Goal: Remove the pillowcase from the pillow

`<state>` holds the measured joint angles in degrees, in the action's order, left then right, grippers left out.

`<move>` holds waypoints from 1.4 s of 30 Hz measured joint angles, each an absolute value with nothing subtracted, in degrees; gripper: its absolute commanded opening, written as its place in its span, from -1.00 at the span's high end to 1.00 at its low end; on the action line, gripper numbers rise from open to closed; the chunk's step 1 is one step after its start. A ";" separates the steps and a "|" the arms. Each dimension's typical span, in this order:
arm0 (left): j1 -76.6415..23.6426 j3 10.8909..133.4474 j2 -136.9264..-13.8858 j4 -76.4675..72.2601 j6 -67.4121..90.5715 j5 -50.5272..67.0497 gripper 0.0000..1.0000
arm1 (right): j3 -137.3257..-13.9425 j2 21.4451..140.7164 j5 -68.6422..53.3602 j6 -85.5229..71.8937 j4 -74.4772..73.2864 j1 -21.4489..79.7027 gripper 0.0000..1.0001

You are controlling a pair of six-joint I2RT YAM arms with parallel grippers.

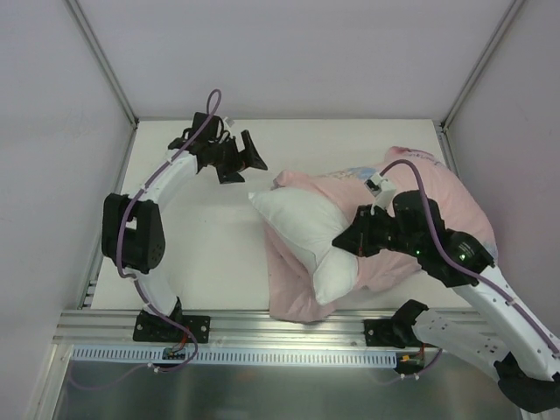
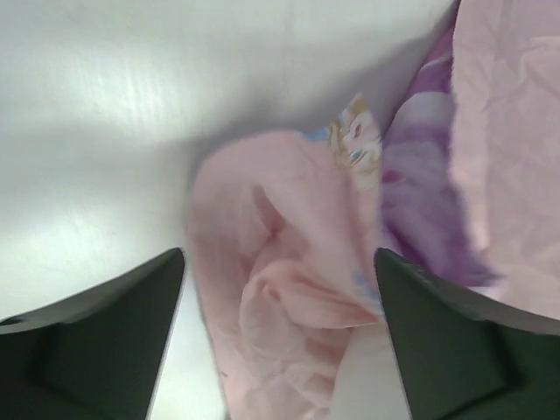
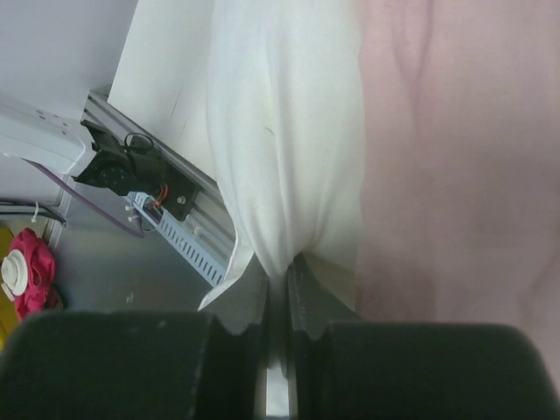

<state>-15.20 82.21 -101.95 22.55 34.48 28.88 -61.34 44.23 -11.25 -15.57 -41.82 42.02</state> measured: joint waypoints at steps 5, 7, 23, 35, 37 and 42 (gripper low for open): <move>-10.35 82.98 -96.79 25.45 32.45 25.26 -0.97 | -61.34 48.64 -13.02 -15.57 -41.63 42.41 0.99; -8.43 82.67 -91.57 27.05 32.32 23.11 -0.95 | -61.34 50.46 -13.32 -15.73 -40.77 42.48 0.99; -22.74 61.87 -68.45 30.02 46.92 19.97 -0.98 | -64.40 67.11 -13.65 -19.31 -30.44 42.54 0.99; -23.03 54.85 -68.38 22.44 61.01 18.06 -0.97 | -65.43 69.71 -13.50 -20.36 -28.47 42.76 0.99; -23.79 54.59 -70.35 19.55 62.48 19.31 -0.97 | -65.43 69.71 -13.50 -20.38 -28.47 42.81 0.99; -27.79 53.04 -75.53 10.81 66.28 21.06 -0.97 | -65.43 69.71 -13.30 -20.40 -28.47 43.20 0.99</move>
